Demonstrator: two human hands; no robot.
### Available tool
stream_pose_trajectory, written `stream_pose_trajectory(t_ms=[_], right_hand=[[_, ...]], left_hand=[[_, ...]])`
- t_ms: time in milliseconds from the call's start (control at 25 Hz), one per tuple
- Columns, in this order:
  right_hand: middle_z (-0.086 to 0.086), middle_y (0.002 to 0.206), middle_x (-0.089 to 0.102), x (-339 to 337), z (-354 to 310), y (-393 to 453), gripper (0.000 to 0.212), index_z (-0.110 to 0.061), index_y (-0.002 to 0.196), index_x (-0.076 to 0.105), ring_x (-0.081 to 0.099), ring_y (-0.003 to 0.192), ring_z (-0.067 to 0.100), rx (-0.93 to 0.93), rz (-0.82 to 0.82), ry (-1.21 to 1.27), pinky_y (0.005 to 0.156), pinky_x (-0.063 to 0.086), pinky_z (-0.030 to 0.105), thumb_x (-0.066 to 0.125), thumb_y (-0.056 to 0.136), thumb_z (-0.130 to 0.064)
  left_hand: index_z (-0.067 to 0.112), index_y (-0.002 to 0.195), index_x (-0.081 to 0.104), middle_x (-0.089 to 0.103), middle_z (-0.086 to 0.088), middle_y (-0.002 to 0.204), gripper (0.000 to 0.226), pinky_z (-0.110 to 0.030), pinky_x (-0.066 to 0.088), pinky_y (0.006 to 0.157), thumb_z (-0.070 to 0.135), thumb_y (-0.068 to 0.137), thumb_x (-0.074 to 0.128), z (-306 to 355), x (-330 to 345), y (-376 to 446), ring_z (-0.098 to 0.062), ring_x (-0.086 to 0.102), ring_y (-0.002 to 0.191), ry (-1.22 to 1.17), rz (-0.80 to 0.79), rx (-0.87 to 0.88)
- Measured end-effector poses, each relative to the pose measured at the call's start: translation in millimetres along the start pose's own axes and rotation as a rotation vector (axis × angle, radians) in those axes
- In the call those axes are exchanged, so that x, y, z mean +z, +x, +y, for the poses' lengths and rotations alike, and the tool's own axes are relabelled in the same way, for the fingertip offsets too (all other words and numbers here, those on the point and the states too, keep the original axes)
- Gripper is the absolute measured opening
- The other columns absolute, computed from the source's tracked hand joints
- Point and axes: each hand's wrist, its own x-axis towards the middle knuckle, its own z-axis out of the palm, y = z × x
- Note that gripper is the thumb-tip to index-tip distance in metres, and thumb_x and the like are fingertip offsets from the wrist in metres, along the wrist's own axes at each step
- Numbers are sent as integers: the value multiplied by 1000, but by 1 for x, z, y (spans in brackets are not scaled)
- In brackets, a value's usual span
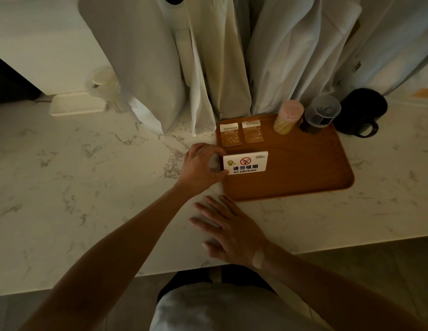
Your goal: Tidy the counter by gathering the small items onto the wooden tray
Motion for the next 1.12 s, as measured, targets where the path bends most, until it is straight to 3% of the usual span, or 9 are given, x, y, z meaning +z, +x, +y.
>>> stream_pose_trajectory(t_ms=[880, 1120], right_hand=[[3, 165, 13, 2, 0, 0, 59, -30, 151, 28, 1, 152, 25, 0, -27, -38, 121, 10, 50, 34, 97, -52], [3, 164, 13, -2, -1, 2, 59, -30, 151, 29, 1, 152, 25, -20, -7, -12, 121, 10, 49, 35, 96, -52]], left_hand=[[28, 108, 61, 62, 8, 114, 44, -41, 37, 99, 33, 69, 80, 3, 4, -2, -16, 43, 119, 5, 41, -19], [29, 119, 57, 62, 7, 120, 54, -46, 39, 102, 33, 69, 79, 5, 3, -5, -18, 45, 121, -38, 48, -25]])
